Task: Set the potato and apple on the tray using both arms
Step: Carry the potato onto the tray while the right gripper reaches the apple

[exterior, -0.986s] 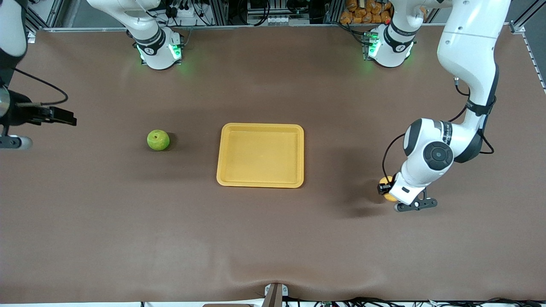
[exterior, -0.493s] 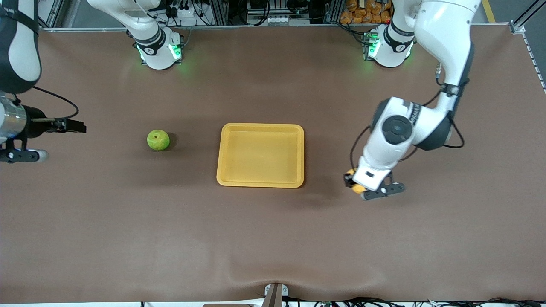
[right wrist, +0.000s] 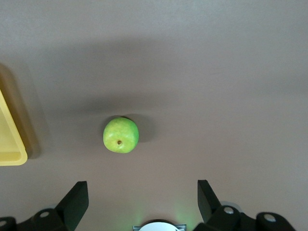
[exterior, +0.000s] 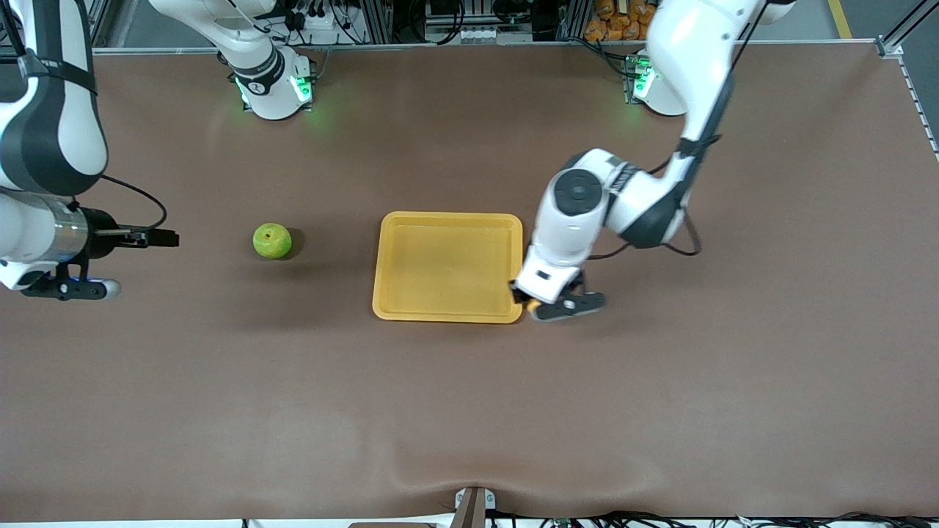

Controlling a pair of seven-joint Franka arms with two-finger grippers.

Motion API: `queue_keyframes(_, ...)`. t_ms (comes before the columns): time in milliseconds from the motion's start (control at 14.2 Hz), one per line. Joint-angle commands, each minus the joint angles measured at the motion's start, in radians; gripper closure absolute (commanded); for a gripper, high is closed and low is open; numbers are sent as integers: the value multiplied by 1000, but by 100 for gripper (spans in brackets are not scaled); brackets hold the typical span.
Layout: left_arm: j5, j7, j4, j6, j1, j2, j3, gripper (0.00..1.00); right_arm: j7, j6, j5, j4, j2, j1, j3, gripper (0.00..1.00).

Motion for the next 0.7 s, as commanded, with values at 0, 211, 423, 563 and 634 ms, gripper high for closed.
queue_keyframes(0, 14, -15, 66, -17, -44, 50, 8, 100, 32, 40, 19, -51, -13, 7, 1, 0)
queue_keyframes(211, 16, 43, 52, -22, -85, 73, 2, 100, 32, 103, 53, -128, -15, 9, 1, 0)
queue_keyframes(423, 12, 95, 57, -22, -88, 108, -32, 100, 32, 175, 54, -200, -15, 26, 1, 0)
queue_keyframes(563, 11, 109, 40, -27, -100, 110, -38, 100, 32, 233, 54, -254, -18, 35, 1, 0)
queue_keyframes(634, 12, 111, 42, -34, -104, 121, -38, 100, 32, 267, 57, -283, -19, 41, 1, 0)
